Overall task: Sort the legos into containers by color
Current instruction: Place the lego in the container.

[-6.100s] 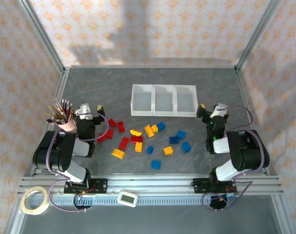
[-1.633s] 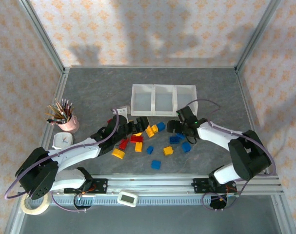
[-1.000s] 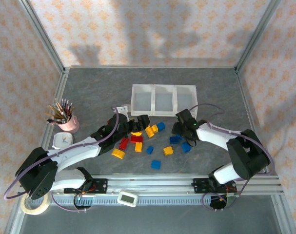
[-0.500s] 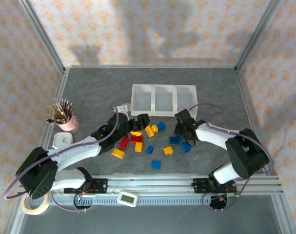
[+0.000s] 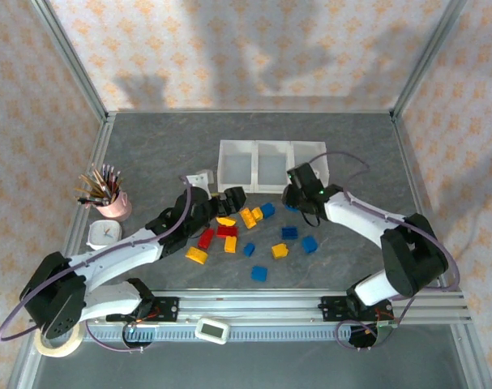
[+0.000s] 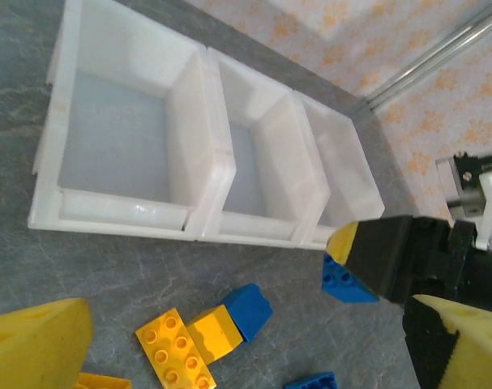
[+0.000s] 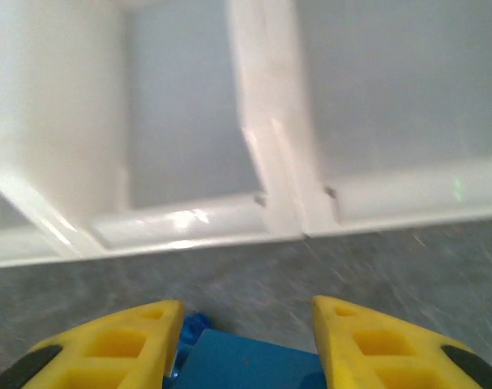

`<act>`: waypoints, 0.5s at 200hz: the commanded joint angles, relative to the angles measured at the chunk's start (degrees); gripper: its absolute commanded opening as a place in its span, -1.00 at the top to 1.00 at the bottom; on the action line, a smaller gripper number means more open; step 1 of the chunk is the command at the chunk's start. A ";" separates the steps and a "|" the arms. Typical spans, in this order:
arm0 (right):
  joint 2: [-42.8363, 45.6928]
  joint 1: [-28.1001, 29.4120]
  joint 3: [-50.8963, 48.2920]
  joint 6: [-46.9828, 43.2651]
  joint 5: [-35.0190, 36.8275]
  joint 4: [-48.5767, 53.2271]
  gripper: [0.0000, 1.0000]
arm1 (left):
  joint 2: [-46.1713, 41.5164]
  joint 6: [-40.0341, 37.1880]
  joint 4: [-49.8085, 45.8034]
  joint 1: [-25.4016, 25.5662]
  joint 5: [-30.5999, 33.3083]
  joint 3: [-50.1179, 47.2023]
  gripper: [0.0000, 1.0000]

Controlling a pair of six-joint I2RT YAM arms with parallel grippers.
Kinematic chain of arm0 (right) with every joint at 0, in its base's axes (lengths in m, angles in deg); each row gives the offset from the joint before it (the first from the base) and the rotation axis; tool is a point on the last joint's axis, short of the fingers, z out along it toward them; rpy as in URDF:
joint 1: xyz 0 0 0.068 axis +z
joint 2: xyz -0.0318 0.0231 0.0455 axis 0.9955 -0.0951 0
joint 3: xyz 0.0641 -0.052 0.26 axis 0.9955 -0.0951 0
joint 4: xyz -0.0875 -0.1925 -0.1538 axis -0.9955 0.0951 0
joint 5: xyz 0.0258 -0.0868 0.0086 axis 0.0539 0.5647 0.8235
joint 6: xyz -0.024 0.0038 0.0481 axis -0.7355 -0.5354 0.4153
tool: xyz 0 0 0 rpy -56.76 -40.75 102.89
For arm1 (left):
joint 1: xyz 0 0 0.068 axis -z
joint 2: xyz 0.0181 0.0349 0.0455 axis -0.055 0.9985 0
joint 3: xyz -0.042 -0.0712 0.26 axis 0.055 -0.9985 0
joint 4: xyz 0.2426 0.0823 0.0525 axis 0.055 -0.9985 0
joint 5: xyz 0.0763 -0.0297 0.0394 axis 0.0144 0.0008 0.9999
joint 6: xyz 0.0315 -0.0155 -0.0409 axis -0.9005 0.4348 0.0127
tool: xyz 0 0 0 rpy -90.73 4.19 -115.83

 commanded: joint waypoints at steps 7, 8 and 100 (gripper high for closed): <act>-5.84 3.12 7.91 -3.83 1.38 -0.30 0.35 | -2.57 -2.16 -5.20 -1.86 3.31 1.97 -0.98; -6.09 3.21 8.18 -3.90 1.38 -0.34 0.35 | -2.65 -2.16 -5.25 -2.00 3.28 1.94 -0.98; -27.91 8.55 35.28 -9.49 5.19 -0.73 0.35 | -6.67 -2.42 -9.42 -10.43 0.96 0.09 -0.98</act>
